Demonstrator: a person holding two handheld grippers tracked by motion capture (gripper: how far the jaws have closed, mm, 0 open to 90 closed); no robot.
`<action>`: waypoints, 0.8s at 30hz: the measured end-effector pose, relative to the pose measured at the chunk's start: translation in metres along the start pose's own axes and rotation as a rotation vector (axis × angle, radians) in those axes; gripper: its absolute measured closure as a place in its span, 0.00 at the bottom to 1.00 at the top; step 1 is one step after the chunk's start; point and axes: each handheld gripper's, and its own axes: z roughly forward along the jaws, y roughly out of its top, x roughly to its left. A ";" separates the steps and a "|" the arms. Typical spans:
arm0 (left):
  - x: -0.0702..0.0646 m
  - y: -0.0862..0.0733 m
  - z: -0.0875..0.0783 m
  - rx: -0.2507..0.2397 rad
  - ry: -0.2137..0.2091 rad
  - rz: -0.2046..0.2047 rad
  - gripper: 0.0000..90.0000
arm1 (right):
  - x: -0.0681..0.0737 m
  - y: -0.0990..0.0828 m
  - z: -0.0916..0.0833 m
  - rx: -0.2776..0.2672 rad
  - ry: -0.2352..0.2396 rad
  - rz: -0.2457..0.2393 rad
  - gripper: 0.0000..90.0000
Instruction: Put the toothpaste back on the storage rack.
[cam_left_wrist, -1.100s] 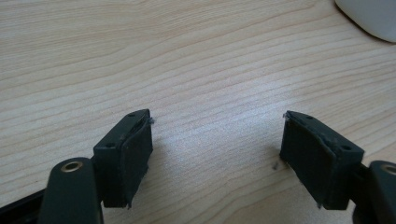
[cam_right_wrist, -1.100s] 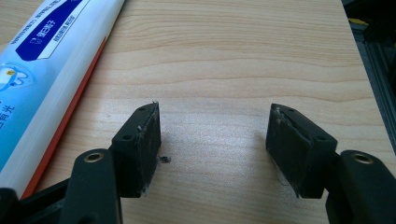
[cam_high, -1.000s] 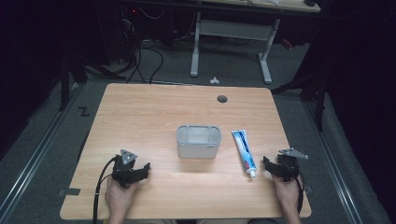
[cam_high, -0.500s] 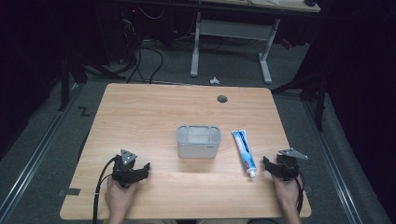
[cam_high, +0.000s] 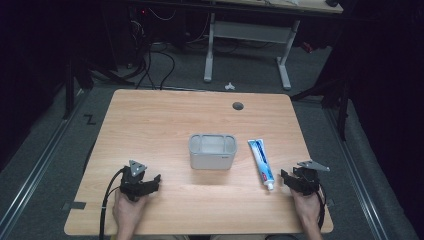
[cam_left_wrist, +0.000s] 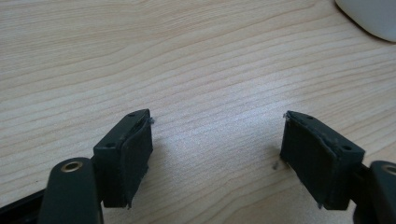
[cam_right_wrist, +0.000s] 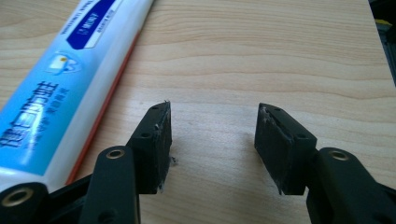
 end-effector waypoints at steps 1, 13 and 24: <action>0.000 0.000 0.000 0.000 0.000 0.000 0.28 | 0.001 0.000 -0.001 -0.002 0.004 -0.005 0.52; 0.000 0.000 0.000 0.000 0.000 0.000 0.28 | 0.008 0.000 -0.013 -0.015 0.050 -0.023 0.52; 0.000 0.000 0.000 0.000 0.000 0.000 0.28 | 0.020 0.003 -0.024 -0.021 0.094 -0.056 0.52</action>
